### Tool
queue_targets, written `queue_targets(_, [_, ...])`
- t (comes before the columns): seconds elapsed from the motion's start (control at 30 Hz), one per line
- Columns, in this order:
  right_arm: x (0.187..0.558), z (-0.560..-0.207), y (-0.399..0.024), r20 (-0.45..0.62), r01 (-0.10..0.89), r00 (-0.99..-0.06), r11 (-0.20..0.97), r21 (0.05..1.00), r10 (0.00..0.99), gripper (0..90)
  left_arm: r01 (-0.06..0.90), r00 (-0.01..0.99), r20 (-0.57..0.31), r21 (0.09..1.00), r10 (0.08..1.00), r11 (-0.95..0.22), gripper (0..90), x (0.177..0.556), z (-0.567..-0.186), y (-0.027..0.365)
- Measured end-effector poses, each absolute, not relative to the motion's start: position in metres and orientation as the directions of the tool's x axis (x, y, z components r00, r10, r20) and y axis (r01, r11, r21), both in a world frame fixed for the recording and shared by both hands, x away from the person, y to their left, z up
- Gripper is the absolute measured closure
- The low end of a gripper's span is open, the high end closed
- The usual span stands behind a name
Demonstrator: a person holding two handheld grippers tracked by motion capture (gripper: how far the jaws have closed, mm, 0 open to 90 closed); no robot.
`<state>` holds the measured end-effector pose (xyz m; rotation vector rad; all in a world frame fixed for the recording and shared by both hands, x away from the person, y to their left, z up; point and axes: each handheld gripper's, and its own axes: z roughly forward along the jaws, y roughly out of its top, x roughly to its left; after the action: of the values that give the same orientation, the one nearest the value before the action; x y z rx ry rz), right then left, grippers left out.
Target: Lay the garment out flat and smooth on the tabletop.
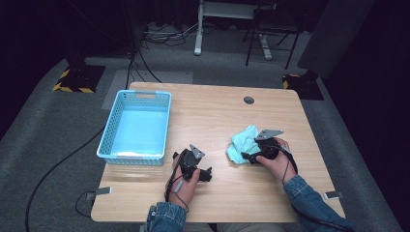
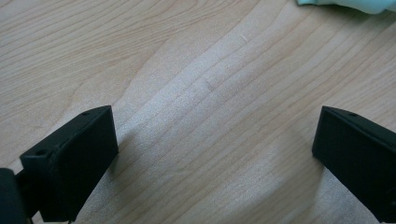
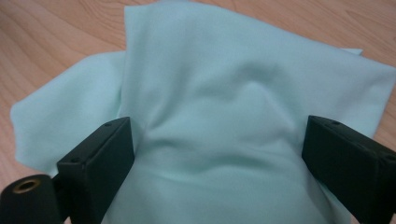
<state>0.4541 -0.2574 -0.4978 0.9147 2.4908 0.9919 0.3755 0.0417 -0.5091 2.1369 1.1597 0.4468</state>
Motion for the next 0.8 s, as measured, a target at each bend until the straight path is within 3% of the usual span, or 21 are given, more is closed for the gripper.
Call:
queue_targets(0.4, [0.433,-0.489,-0.261,-0.046,0.433,-0.762,0.56,0.706,0.646,12.3,0.611,0.549,-0.012,0.688,0.836,-0.392,0.0,0.376,-0.509,0.042])
queue_targets(0.73, [0.432,-0.473,-0.239,-0.069,0.377,-0.79,0.572,0.729,0.609,12.6,0.611,0.55,-0.011,0.687,0.835,-0.394,0.0,0.376,-0.509,0.042])
queue_targets(0.8, [0.434,-0.473,-0.235,-0.071,0.373,-0.795,0.578,0.726,0.603,16.2,0.611,0.55,-0.011,0.687,0.835,-0.394,0.0,0.376,-0.509,0.042])
